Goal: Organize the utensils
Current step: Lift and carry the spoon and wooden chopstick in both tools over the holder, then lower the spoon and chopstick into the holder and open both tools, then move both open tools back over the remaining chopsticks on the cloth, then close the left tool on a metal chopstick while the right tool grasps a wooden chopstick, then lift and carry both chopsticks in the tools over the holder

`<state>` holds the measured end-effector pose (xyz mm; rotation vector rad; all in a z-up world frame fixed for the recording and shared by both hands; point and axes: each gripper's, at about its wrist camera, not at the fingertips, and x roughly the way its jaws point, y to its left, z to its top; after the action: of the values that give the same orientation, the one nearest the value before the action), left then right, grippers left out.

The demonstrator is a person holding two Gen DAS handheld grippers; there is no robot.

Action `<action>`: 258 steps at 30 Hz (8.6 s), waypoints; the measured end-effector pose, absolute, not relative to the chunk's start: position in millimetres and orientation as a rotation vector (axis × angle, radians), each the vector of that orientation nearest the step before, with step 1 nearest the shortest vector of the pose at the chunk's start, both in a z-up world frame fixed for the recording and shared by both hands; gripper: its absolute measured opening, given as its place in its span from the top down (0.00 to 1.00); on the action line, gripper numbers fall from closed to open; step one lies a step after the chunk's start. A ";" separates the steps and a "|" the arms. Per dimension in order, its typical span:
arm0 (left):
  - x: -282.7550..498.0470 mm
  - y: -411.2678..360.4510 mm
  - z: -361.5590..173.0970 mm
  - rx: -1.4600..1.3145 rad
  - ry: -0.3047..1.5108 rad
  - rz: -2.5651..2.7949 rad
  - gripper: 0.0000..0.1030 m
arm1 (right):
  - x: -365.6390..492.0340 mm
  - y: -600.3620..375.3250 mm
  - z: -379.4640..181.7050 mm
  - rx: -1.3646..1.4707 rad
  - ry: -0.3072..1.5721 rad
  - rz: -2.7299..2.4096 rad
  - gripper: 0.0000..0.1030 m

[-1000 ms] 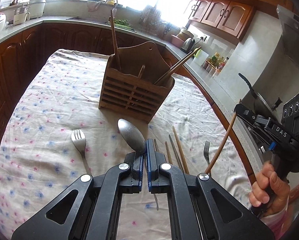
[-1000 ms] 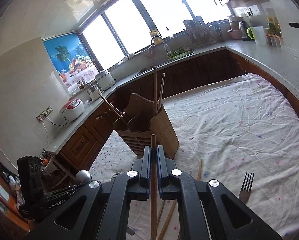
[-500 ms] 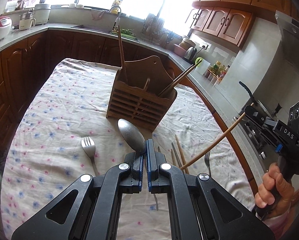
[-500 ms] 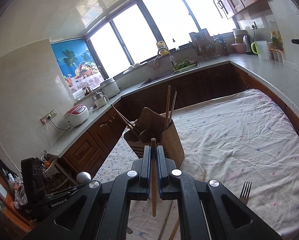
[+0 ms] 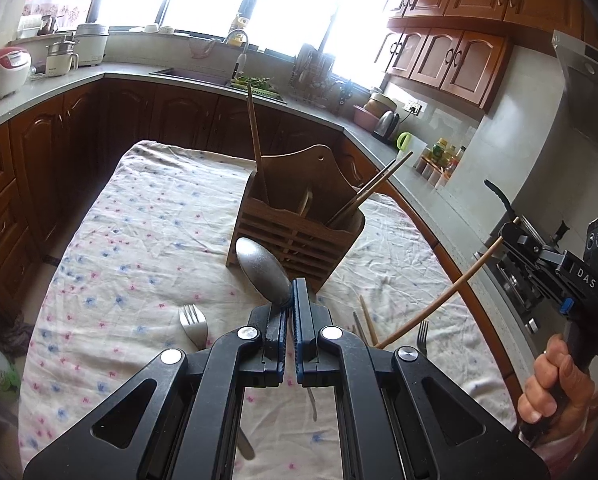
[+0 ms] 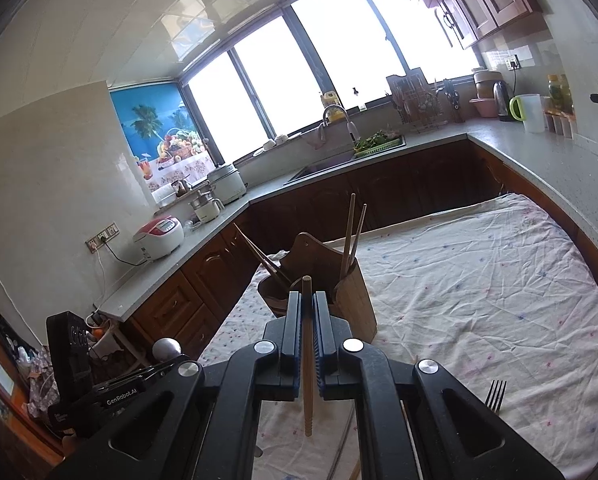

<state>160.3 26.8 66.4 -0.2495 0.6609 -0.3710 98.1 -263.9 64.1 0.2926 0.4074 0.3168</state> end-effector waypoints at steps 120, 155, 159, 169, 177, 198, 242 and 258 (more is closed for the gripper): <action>239.6 6.4 42.8 -0.204 0.637 -0.249 0.20 | 146.0 -286.2 30.9 0.395 0.421 0.212 0.05; 186.8 -57.0 -16.9 -0.141 0.869 -0.333 0.20 | 106.8 -310.9 -51.1 0.316 0.623 0.089 0.29; 193.6 -71.0 -25.5 -0.116 0.904 -0.374 0.36 | 115.4 -312.6 -60.3 0.334 0.663 0.106 0.46; 219.1 -116.3 -56.9 -0.040 0.995 -0.438 0.63 | 134.0 -314.6 -72.2 0.348 0.710 0.116 0.53; 210.4 -108.1 -67.4 0.038 1.029 -0.497 0.92 | 149.1 -310.8 -79.8 0.322 0.741 0.123 0.54; 232.9 -87.7 -69.5 0.046 1.033 -0.480 0.93 | 212.9 -273.5 -107.7 0.041 0.886 0.096 0.92; 191.2 -63.4 10.8 -0.056 0.862 -0.488 0.96 | 122.4 -278.5 -19.8 0.182 0.674 0.220 0.95; 142.3 -9.7 76.3 -0.133 0.684 -0.493 0.96 | 73.0 -259.9 56.6 0.148 0.461 0.272 0.95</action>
<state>142.3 -9.7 76.3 -0.1335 0.6841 -0.4935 73.0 -259.9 56.6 0.1482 0.4614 0.2720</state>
